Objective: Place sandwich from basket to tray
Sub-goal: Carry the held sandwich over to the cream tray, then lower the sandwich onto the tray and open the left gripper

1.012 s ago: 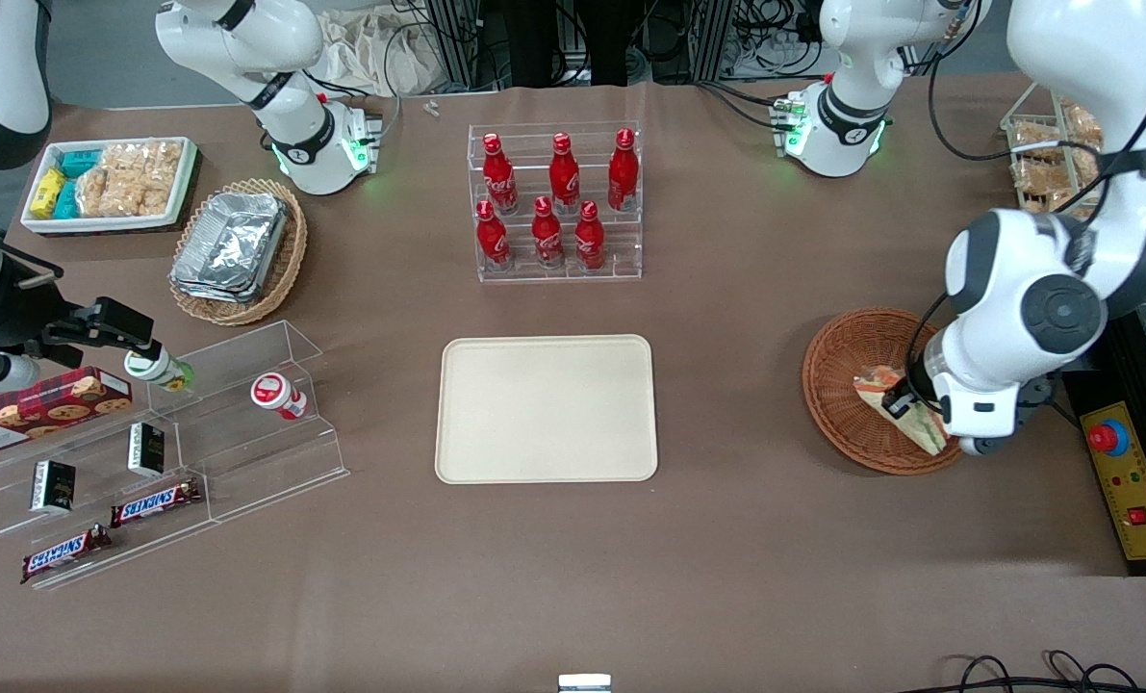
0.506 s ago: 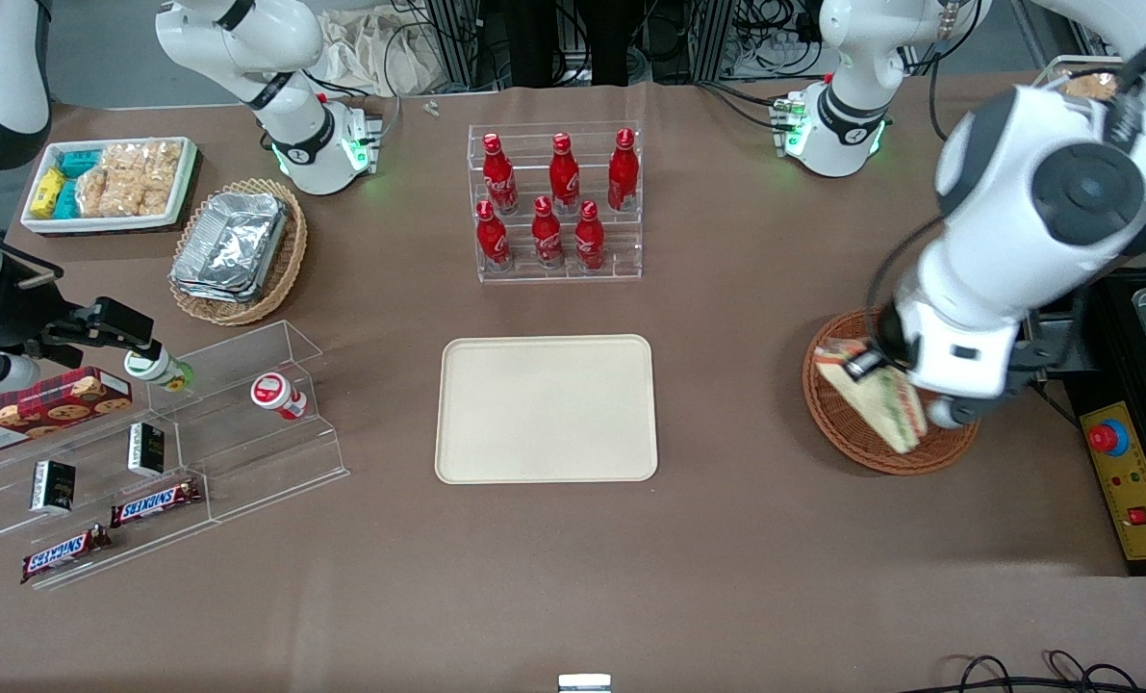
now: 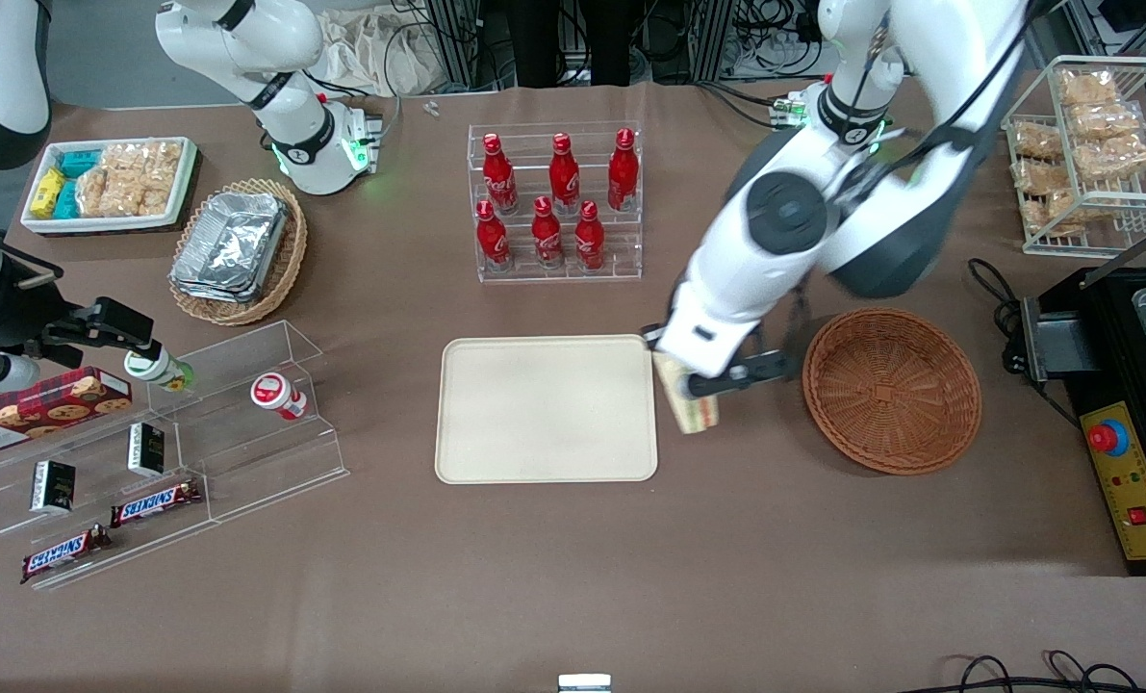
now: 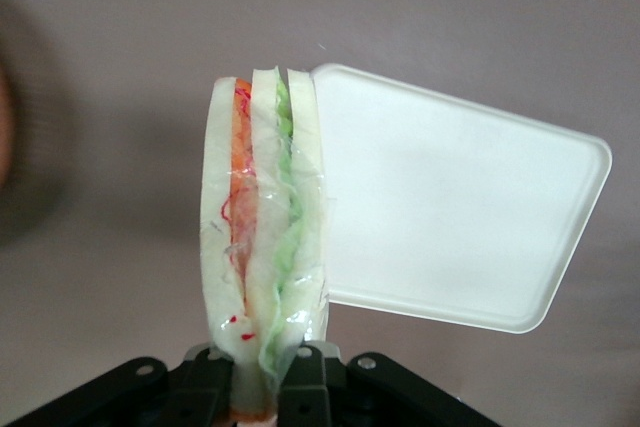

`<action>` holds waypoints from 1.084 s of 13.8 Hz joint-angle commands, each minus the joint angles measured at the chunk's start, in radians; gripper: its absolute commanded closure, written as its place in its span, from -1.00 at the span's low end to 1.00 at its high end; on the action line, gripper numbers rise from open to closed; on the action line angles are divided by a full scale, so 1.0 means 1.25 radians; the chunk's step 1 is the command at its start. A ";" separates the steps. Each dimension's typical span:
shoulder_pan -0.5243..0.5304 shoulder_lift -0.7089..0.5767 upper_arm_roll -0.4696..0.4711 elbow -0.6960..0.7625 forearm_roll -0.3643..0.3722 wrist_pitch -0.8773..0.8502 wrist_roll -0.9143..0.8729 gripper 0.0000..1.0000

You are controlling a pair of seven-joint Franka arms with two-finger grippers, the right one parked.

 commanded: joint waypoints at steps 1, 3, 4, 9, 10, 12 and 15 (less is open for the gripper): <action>-0.055 0.123 0.000 0.025 0.121 0.037 -0.009 1.00; -0.092 0.197 0.002 0.021 0.227 0.098 -0.014 1.00; -0.094 0.229 0.002 0.021 0.248 0.139 -0.031 1.00; -0.114 0.280 0.006 -0.008 0.303 0.189 -0.061 1.00; -0.114 0.280 0.006 -0.020 0.303 0.189 -0.059 1.00; -0.116 0.279 0.007 -0.025 0.304 0.189 -0.059 -0.99; -0.107 0.244 0.006 -0.019 0.292 0.158 -0.064 -1.00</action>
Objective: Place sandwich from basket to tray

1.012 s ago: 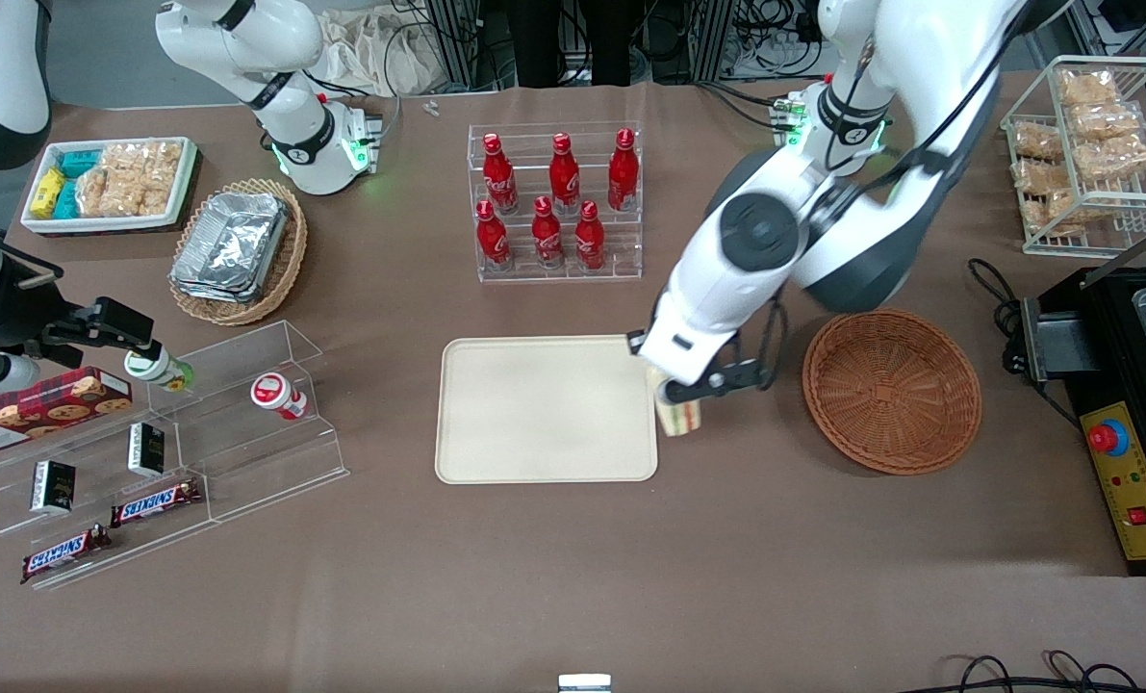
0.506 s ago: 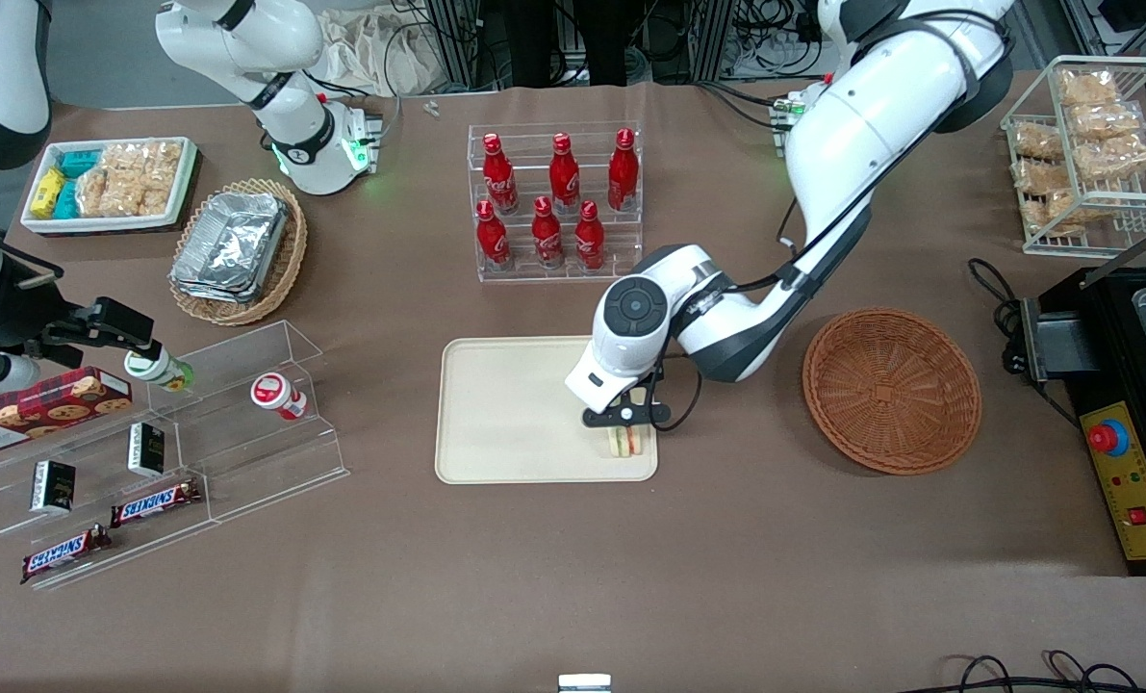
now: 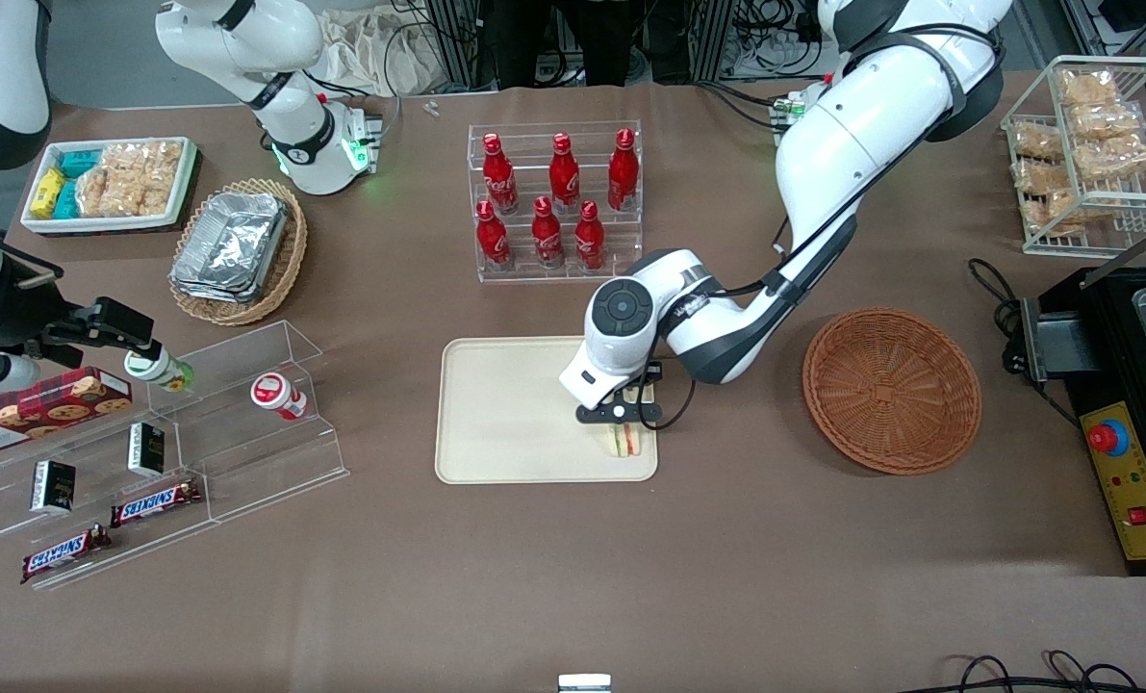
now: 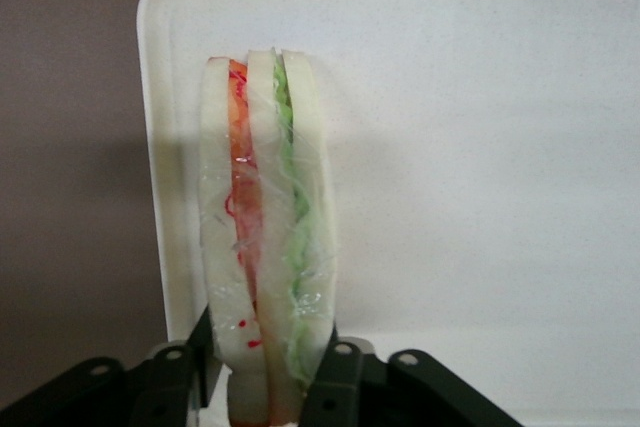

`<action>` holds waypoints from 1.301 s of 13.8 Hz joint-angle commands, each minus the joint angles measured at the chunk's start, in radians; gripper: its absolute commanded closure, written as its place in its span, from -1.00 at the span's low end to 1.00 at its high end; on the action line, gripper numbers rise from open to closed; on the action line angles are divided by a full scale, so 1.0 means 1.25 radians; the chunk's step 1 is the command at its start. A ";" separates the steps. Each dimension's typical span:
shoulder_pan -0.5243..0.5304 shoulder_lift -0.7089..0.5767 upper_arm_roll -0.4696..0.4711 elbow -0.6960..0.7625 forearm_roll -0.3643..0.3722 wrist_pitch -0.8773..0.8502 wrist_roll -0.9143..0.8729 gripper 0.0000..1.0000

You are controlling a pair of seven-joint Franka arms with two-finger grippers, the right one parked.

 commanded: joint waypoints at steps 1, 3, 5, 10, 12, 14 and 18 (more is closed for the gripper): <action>0.009 -0.056 0.004 0.002 0.008 -0.038 -0.021 -1.00; 0.031 -0.126 0.004 0.007 0.006 -0.111 -0.014 -1.00; 0.093 -0.199 -0.019 0.003 -0.021 -0.168 -0.004 -1.00; 0.260 -0.353 -0.043 -0.010 -0.191 -0.299 0.209 -1.00; 0.352 -0.421 -0.041 -0.061 -0.230 -0.312 0.347 -1.00; 0.388 -0.493 -0.022 -0.129 -0.238 -0.304 0.457 -1.00; 0.368 -0.580 0.174 -0.188 -0.306 -0.313 0.714 -1.00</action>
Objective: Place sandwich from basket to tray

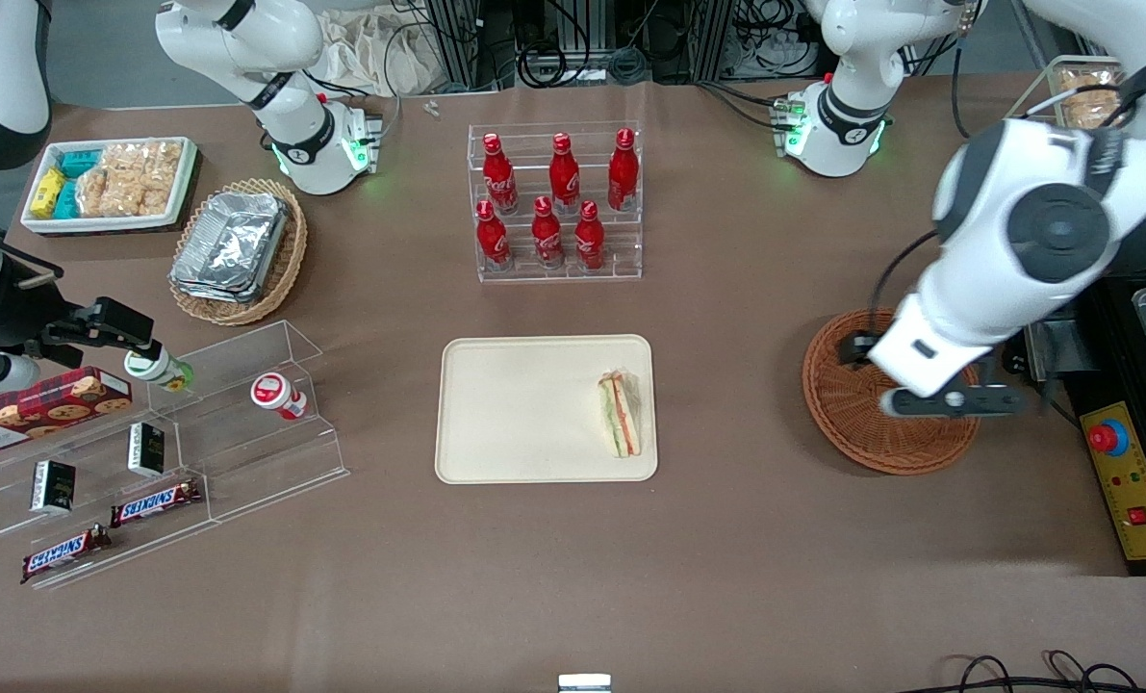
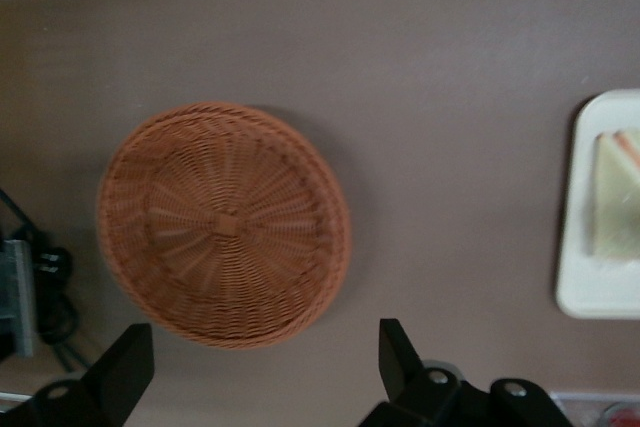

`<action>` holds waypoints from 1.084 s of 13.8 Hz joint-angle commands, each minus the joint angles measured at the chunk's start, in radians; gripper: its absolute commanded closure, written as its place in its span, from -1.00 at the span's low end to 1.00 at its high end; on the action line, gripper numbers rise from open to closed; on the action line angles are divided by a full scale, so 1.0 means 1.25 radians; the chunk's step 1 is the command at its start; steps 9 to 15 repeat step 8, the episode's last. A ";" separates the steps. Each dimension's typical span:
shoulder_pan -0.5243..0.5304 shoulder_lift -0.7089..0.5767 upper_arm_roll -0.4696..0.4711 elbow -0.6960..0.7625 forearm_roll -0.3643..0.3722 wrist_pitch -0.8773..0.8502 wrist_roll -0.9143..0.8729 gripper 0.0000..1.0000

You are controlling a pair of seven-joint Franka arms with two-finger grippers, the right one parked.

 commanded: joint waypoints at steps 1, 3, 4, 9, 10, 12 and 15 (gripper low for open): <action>-0.017 -0.109 0.116 -0.100 -0.050 0.005 0.166 -1.00; -0.024 -0.138 0.176 -0.126 -0.087 0.005 0.247 -1.00; -0.022 -0.137 0.179 -0.117 -0.093 0.000 0.275 -1.00; -0.017 -0.098 0.180 -0.023 -0.091 -0.055 0.313 -1.00; -0.017 -0.098 0.180 -0.023 -0.091 -0.055 0.313 -1.00; -0.017 -0.098 0.180 -0.023 -0.091 -0.055 0.313 -1.00; -0.017 -0.098 0.180 -0.023 -0.091 -0.055 0.313 -1.00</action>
